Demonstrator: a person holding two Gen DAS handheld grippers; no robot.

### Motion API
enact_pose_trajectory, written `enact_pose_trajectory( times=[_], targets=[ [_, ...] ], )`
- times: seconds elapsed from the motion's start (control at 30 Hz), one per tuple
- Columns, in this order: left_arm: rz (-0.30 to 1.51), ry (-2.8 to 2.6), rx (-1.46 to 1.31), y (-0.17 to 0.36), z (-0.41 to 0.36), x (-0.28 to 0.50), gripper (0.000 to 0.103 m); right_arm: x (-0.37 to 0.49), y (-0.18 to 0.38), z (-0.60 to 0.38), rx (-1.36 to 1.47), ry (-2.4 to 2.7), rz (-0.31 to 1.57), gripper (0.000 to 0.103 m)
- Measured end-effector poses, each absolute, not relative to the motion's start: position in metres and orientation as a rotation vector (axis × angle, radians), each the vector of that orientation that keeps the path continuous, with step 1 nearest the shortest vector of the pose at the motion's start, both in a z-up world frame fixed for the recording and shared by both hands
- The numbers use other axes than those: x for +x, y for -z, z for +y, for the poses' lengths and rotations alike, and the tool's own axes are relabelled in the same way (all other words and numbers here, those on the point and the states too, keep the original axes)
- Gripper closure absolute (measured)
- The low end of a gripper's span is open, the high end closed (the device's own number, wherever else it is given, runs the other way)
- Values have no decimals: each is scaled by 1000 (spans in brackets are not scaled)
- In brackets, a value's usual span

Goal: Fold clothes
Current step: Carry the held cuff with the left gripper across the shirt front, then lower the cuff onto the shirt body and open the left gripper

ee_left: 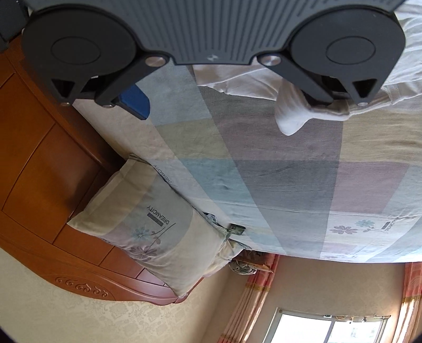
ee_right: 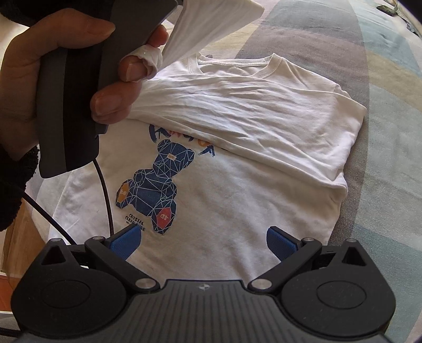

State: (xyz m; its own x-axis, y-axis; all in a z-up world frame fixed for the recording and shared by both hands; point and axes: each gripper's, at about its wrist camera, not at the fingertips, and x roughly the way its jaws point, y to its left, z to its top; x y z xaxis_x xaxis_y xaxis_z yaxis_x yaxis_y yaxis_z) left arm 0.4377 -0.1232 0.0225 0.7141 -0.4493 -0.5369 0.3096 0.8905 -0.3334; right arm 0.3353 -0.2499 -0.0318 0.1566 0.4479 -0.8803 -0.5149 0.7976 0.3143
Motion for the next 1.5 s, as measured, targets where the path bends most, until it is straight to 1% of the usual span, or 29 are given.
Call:
enact_pose_trajectory(
  times=[0.23,0.43,0.63,0.8,0.9,1.0,1.1,1.2,1.37,1.5],
  targets=[
    [772,479,-153,23,-140,440,1,336,34,-252,-57,-674,1242,0],
    [888,558,-174,60,-139,434,1,335,37,-253,-44,-660,1248,0],
    [934,569,-381,62,-109,425,1,333,37,-258,-7,-645,1251,0],
    [911,410,-440,59,-89,428,1,330,37,-266,8,-625,1251,0],
    [886,401,-421,56,-95,437,1,329,39,-269,18,-613,1257,0],
    [844,509,-365,46,-116,439,1,325,39,-269,13,-607,1260,0],
    [834,652,-279,39,-139,434,1,323,38,-269,4,-610,1261,0],
    [823,681,-220,33,-140,425,1,322,36,-268,-9,-607,1260,0],
    [807,469,-183,25,-81,404,1,322,34,-267,-16,-593,1253,0],
    [774,156,-55,17,-14,365,1,322,36,-265,-21,-581,1252,0]
  ],
)
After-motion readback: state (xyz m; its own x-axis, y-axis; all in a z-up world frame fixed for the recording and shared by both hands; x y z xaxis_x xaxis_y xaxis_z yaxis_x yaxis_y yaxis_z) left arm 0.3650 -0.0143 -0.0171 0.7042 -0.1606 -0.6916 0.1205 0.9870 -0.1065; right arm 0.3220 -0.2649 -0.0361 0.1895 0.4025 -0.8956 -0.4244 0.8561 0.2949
